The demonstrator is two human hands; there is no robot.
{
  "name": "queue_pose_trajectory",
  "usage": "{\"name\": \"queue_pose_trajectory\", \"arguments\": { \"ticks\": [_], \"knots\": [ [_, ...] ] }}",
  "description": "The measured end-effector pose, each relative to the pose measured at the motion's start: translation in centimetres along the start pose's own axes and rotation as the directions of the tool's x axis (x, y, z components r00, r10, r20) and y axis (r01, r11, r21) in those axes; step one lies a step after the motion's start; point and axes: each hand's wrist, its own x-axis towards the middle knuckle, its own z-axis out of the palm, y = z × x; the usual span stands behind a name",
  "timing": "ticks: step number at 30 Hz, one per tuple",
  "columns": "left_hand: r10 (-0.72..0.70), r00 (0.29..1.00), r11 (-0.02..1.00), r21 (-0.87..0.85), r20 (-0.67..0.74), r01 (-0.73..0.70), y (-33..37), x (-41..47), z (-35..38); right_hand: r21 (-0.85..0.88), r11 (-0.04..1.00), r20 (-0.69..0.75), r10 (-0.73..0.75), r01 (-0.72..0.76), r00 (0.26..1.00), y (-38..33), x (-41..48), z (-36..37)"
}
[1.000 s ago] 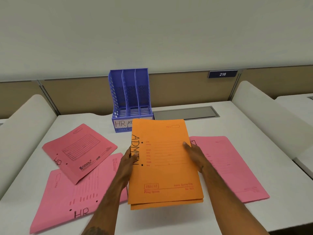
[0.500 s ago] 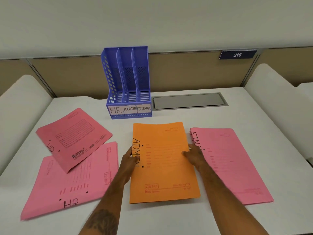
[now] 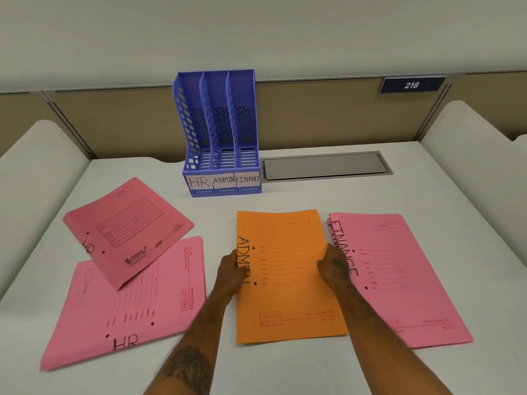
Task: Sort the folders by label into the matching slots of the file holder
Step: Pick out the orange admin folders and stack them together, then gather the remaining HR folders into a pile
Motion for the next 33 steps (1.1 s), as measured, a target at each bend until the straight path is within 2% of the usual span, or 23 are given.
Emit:
{"name": "queue_pose_trajectory", "arguments": {
  "ticks": [5,8,12,19,22,27,29,33],
  "knots": [
    [-0.056,0.998,0.998,-0.044,-0.039,0.055,0.3,0.0,-0.7,-0.081,0.997,0.017,0.017,-0.016,1.0,-0.7,0.0,0.0],
    [-0.092,0.99,0.995,0.017,-0.106,0.094,0.4,-0.2,-1.9,-0.06,0.998,0.004,-0.012,0.013,1.0,-1.7,-0.3,0.2],
    [-0.059,0.972,0.997,0.041,-0.226,0.07,0.6,-1.0,-5.0,-0.001,0.987,-0.041,-0.161,0.161,0.986,-5.4,-0.7,0.6],
    [-0.079,0.891,0.992,0.056,-0.447,0.116,-0.4,-2.5,-15.6,0.087,0.895,0.078,-0.444,0.438,0.892,-16.2,-2.7,4.1],
    [-0.115,0.844,0.991,-0.001,-0.524,0.134,-1.4,-2.2,-20.3,0.102,0.855,0.143,-0.519,0.509,0.843,-20.5,-3.7,6.7],
    [-0.163,0.792,0.986,-0.112,-0.589,0.12,-3.3,0.2,-26.4,0.06,0.846,0.221,-0.529,0.53,0.819,-27.3,-3.8,10.9],
    [-0.172,0.79,0.985,-0.108,-0.589,0.134,-3.9,1.9,-28.8,0.052,0.858,0.24,-0.508,0.511,0.828,-29.6,-3.7,12.5],
    [-0.229,0.782,0.966,-0.039,-0.58,0.254,-4.9,5.6,-32.9,0.044,0.865,0.258,-0.492,0.499,0.831,-33.1,-3.0,15.0]
  ]
}}
